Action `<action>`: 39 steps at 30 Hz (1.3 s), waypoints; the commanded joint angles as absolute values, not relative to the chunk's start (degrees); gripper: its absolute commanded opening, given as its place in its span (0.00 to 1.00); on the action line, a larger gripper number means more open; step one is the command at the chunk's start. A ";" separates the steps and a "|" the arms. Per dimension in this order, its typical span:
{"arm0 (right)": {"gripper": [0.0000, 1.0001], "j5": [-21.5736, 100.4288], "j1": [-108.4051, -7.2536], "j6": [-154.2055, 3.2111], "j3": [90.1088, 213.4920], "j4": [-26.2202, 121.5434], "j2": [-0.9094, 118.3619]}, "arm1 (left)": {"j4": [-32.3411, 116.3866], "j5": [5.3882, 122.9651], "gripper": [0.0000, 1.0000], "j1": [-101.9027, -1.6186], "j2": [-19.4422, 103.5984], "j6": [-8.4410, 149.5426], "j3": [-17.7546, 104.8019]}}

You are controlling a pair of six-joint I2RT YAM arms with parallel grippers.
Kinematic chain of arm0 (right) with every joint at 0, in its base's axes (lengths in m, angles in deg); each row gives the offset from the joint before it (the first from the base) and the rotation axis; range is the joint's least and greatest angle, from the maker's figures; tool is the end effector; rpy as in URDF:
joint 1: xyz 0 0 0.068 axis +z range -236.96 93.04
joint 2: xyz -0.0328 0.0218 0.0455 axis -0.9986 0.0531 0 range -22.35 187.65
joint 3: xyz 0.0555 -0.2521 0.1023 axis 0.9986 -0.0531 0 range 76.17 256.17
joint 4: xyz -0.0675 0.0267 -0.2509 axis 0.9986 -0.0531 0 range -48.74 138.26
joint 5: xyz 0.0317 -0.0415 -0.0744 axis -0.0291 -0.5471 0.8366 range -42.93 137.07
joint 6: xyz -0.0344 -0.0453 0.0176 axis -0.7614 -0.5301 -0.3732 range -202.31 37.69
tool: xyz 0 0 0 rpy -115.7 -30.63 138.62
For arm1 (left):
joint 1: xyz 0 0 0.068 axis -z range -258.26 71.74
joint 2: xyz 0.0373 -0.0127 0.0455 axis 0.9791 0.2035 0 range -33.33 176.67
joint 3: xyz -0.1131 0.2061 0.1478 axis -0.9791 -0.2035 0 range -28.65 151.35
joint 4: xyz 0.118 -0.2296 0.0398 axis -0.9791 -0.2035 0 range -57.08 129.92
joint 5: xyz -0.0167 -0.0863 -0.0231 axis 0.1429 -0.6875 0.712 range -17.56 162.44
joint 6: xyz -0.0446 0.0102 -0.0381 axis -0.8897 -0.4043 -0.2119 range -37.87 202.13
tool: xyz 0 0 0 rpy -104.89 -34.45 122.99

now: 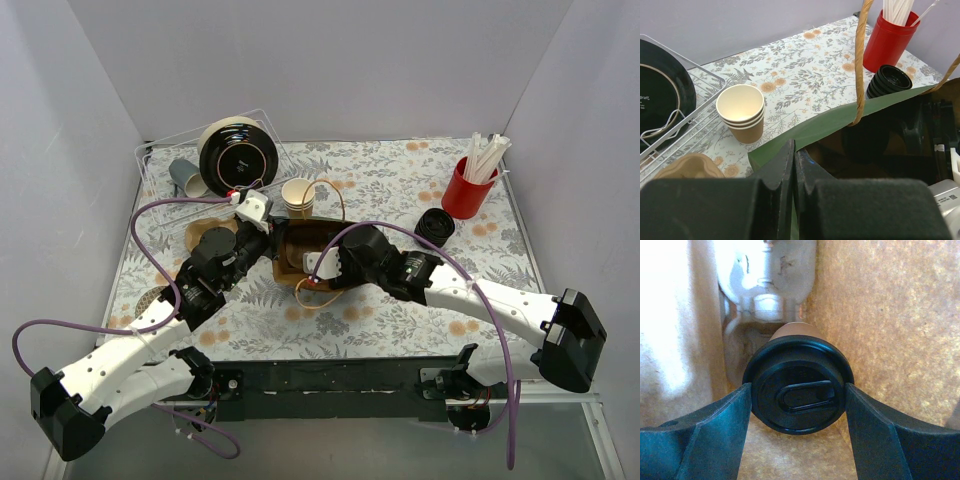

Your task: Pack the takeout coffee

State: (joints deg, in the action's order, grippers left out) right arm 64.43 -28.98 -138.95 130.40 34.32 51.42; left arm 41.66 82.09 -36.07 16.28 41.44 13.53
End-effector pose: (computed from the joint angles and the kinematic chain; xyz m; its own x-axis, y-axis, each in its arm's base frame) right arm 0.1658 0.2407 0.2826 0.4048 -0.8562 -0.3211 -0.6167 0.0037 -0.7872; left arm 0.1624 -0.1372 0.3346 -0.4069 -0.4987 -0.7653 0.3603 0.6823 -0.6362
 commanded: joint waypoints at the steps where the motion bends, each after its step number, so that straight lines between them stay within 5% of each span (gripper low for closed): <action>1: 0.11 61.66 -29.48 -137.42 133.47 32.53 51.64 | 42.29 81.67 0.00 -35.90 14.84 41.44 14.51; 39: 0.11 64.47 -33.43 -131.97 125.74 38.15 49.28 | 45.98 80.00 0.00 -33.79 15.36 43.28 11.87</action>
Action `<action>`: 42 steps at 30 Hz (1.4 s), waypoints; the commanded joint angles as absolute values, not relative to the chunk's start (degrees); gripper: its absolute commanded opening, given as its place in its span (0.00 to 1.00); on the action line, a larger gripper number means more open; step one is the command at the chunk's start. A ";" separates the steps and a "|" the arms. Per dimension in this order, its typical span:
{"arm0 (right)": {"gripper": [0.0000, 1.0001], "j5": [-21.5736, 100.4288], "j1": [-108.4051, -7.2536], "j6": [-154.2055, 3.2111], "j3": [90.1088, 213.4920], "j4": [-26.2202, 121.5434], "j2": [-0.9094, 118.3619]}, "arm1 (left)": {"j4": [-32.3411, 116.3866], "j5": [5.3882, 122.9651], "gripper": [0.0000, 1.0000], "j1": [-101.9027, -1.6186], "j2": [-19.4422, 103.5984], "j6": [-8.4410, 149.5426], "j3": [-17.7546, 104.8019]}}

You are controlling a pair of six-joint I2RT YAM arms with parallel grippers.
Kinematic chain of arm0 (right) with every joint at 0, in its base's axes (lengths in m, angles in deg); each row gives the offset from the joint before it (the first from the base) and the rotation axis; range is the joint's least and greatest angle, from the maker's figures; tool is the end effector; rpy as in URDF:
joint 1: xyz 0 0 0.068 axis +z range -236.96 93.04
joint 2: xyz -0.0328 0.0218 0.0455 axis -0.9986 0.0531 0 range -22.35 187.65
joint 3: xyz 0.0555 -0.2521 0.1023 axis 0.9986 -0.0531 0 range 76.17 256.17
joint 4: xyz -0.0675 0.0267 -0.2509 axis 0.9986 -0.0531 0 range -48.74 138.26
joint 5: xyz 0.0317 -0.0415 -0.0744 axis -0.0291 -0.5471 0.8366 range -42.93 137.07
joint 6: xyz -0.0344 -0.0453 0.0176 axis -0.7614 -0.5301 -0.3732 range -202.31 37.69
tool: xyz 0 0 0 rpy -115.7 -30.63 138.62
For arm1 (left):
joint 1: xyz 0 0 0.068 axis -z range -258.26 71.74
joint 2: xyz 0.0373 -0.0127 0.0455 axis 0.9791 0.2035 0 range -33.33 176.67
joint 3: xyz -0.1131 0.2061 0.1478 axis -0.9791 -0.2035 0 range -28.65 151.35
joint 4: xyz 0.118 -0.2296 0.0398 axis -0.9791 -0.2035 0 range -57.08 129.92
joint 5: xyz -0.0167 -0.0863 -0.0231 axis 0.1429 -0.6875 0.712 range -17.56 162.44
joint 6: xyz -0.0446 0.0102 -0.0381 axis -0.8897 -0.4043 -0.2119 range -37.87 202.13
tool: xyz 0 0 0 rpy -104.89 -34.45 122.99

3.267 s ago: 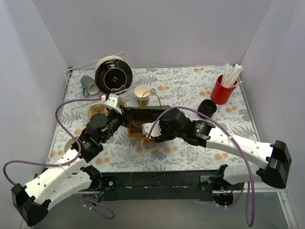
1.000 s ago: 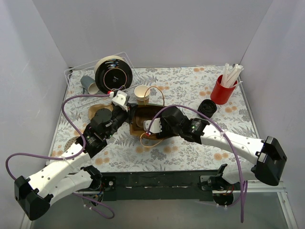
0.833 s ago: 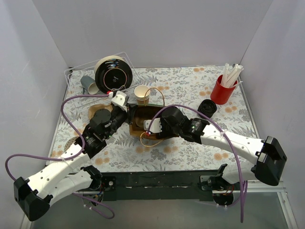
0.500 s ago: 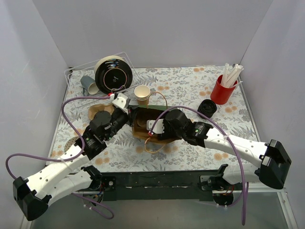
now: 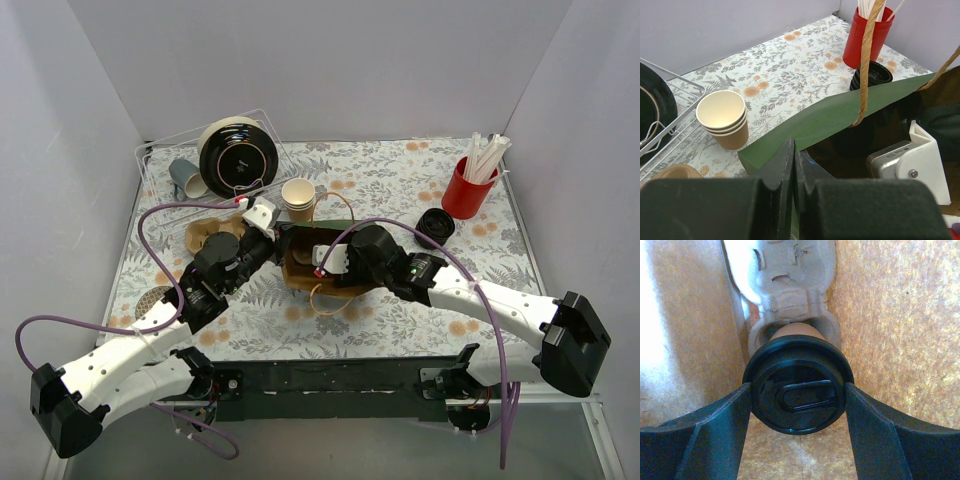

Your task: Pack the takeout coffee

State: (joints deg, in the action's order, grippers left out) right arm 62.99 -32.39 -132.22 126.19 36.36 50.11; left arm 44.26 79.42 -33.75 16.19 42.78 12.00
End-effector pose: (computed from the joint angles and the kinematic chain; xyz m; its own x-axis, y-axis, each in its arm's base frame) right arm 0.1742 0.2243 0.2666 0.2883 -0.8637 -0.4133 -0.6702 0.1263 -0.7314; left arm 0.1559 -0.1457 0.3304 -0.4300 -0.4598 -0.7769 0.4355 0.6482 -0.6247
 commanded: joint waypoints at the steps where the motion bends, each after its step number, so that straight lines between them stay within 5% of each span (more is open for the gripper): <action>1: 0.11 64.30 -33.52 -131.97 125.56 38.67 49.28 | 46.07 79.91 0.00 -33.79 15.28 43.11 11.87; 42: 0.10 52.26 -39.67 -144.18 127.32 47.73 56.31 | 42.03 68.31 0.00 -33.61 16.68 36.17 15.56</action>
State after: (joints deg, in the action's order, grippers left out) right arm 54.55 -38.20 -142.17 128.09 43.72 55.75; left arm 41.79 71.60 -33.88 16.58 39.17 12.08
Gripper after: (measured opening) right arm 0.773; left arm 0.010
